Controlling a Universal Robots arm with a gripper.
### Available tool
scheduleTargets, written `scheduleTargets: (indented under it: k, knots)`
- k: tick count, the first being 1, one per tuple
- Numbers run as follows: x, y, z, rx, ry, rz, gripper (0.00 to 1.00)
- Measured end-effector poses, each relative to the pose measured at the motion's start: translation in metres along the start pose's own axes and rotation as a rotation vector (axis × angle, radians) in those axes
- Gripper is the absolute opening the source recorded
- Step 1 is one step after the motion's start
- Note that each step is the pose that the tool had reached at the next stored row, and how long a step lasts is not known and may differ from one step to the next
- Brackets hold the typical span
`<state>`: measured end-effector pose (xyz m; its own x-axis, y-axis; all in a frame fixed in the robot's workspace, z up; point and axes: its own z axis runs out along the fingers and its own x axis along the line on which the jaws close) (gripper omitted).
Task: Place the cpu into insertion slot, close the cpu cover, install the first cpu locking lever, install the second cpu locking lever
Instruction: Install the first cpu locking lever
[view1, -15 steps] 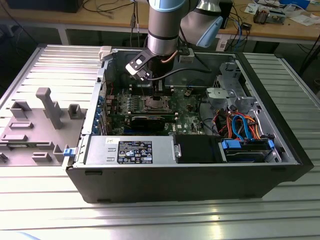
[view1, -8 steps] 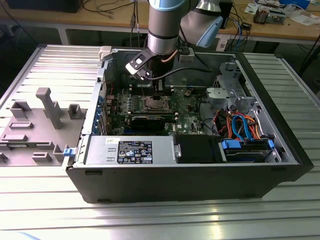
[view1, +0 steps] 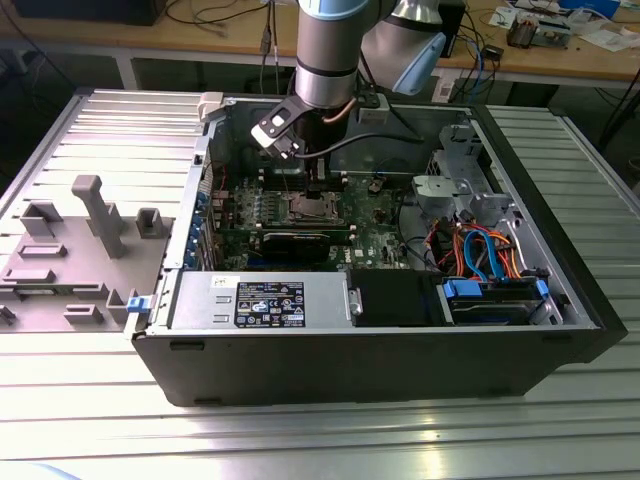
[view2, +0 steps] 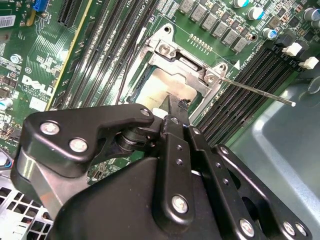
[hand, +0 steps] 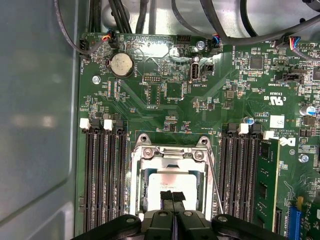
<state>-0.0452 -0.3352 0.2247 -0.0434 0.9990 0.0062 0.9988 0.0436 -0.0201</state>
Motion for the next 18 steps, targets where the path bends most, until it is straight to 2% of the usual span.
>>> scheduleTargets:
  k: [18]
  knots:
    - [0.0000, -0.0001, -0.0039, 0.0001, -0.0003, 0.000, 0.11]
